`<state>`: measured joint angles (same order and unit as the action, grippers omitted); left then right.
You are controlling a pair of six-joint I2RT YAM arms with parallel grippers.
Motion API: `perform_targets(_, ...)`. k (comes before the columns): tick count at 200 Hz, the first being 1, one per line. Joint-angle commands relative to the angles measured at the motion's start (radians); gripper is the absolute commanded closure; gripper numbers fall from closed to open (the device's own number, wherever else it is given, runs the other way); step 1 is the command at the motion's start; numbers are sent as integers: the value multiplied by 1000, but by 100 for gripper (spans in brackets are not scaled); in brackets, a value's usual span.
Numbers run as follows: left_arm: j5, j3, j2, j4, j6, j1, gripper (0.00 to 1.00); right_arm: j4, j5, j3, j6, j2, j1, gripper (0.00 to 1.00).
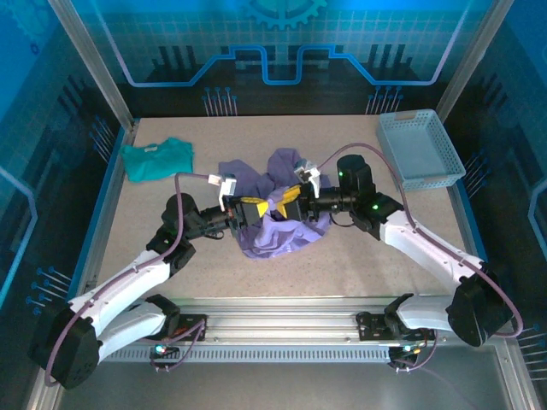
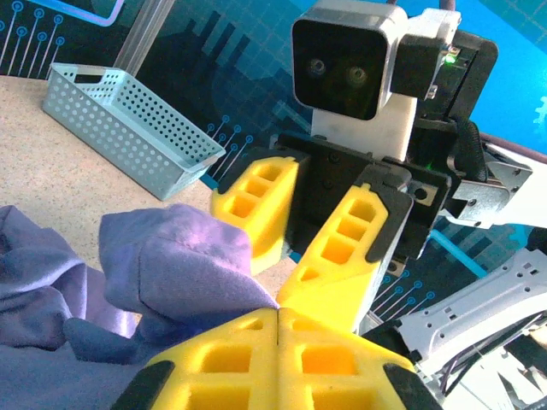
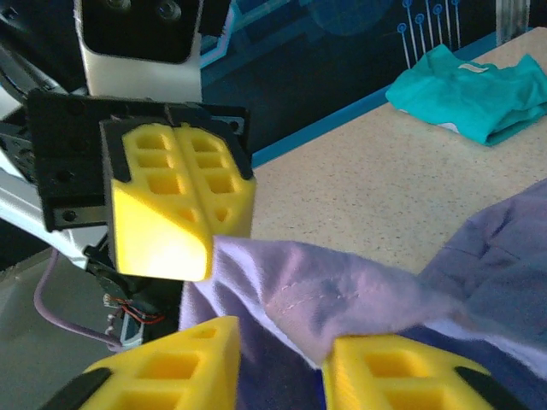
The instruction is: Fold the inside-out t-shirt
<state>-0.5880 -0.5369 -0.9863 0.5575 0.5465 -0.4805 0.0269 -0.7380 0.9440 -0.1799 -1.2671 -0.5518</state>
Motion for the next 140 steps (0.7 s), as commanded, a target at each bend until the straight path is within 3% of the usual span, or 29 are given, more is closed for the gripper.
perform_targets(1, 22, -39, 26, -14, -43, 5, 100, 23, -26, 2, 2, 21, -10, 76)
perform_targets(64, 50, -28, 28, -27, -56, 5, 100, 17, -55, 11, -14, 43, -8, 99)
perform_targets(140, 62, -20, 34, -31, -61, 5, 100, -45, -10, 30, -4, 49, -2, 95)
